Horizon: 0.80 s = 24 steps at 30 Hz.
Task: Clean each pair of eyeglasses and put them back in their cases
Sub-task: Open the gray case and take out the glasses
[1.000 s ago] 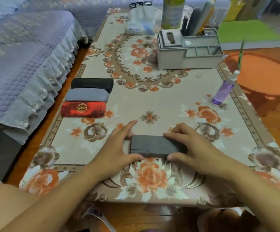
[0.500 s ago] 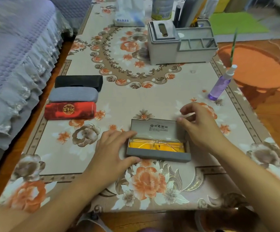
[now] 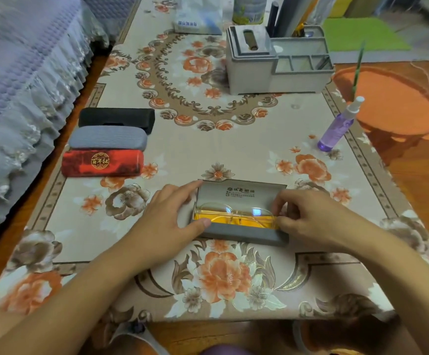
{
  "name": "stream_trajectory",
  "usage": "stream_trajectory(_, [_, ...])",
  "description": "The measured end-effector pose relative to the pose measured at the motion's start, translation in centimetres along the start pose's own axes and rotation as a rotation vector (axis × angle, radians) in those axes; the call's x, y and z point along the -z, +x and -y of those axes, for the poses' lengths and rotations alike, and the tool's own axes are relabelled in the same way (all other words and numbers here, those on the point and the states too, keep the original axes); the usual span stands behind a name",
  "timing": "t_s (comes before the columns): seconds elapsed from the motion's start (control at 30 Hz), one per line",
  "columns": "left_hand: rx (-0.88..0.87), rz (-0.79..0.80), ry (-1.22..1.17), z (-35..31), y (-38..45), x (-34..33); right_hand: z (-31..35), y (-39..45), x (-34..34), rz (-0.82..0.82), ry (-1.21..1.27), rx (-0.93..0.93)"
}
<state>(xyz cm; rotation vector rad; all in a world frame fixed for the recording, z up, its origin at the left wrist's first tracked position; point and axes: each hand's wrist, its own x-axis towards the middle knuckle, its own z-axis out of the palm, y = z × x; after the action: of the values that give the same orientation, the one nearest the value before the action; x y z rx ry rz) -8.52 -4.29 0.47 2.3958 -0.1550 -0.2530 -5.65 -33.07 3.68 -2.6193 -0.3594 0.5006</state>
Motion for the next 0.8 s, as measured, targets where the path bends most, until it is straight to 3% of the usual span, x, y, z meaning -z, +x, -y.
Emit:
stream_trajectory(0.17, [-0.013,0.024,-0.072,-0.1,-0.7,0.8,0.2,-0.3,0.3,0.016,0.108,-0.011])
stream_trajectory(0.3, [0.026,-0.053,-0.229,-0.3,-0.9,1.5,0.2,-0.7,1.1,-0.052,0.140,0.069])
stream_trajectory(0.4, [-0.014,-0.059,-0.197,-0.8,-1.1,1.4,0.7,-0.9,0.8,-0.038,0.151,0.117])
stream_trajectory(0.63, [-0.040,-0.135,-0.190,-0.9,-1.4,1.0,1.3,-1.2,1.0,0.001,0.579,-0.024])
stream_trajectory(0.8, [-0.168,-0.145,-0.077,-1.2,-1.8,0.8,2.2,-0.9,0.3,-0.111,0.210,-0.007])
